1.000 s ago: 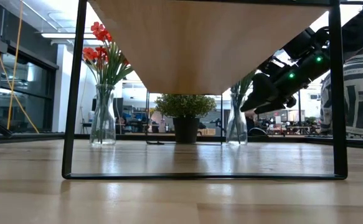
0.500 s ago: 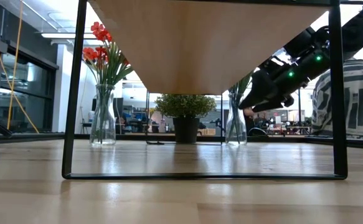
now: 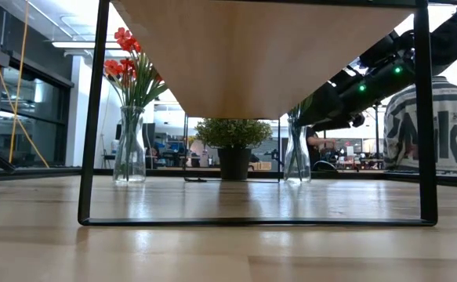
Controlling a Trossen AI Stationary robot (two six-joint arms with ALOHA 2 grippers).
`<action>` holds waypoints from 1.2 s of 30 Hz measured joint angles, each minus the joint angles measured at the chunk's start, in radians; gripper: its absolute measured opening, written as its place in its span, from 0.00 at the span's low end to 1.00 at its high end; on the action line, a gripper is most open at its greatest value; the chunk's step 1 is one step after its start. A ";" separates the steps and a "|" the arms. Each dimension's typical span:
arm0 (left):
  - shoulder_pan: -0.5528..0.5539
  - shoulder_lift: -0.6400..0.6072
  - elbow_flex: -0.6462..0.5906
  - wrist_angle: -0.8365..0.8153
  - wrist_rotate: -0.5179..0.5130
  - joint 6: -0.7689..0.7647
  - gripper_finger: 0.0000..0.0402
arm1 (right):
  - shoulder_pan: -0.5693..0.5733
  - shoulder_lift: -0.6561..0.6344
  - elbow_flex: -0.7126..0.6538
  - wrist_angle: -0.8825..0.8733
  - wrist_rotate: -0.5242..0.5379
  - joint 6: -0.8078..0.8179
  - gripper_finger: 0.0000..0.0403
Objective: Pick and place flowers into a vace then onto a shelf
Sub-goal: Put the right transparent vase on the shelf
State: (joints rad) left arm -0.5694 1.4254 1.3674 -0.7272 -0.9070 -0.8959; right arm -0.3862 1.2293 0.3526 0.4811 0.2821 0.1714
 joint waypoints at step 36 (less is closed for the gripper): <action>0.000 0.000 0.000 -0.006 0.003 0.000 0.54 | -0.050 0.211 0.032 0.257 -0.005 0.004 0.91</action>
State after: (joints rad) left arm -0.5694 1.4254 1.3676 -0.7330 -0.9035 -0.8955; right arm -0.4358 1.4400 0.3846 0.7382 0.2775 0.1750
